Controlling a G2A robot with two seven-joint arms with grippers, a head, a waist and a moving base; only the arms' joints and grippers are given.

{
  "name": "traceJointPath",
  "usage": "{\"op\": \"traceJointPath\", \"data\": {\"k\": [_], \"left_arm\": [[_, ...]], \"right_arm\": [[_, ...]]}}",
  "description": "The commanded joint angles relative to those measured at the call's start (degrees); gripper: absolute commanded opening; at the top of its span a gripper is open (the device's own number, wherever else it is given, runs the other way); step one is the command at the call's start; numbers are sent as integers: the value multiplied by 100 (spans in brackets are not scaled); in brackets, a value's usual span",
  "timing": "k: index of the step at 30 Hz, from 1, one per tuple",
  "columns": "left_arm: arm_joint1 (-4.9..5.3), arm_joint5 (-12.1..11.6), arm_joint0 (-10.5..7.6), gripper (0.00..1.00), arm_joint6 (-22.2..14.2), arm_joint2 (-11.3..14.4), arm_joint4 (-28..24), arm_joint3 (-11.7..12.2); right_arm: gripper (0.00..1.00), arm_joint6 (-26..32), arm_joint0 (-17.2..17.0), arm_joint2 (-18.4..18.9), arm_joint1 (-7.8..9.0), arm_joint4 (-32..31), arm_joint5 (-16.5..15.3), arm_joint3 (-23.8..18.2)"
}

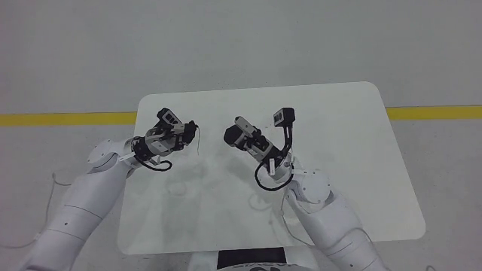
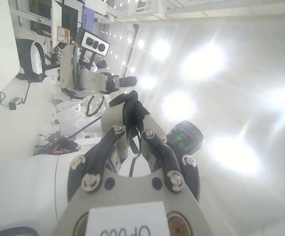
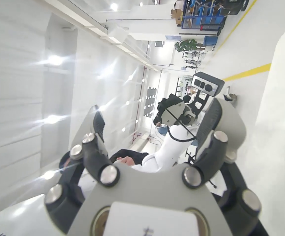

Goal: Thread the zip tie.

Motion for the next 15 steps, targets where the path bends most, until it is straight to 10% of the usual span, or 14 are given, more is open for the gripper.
{"op": "traceJointPath", "data": {"k": [1, 15], "left_arm": [[-5, 7, 4, 0, 5, -13, 22, -1], [-30, 2, 46, 0, 36, -29, 73, 34]], "right_arm": [[100, 12, -13, 34, 18, -221, 0, -45], [100, -81, -34, 83, 64, -898, 0, -243]]}}
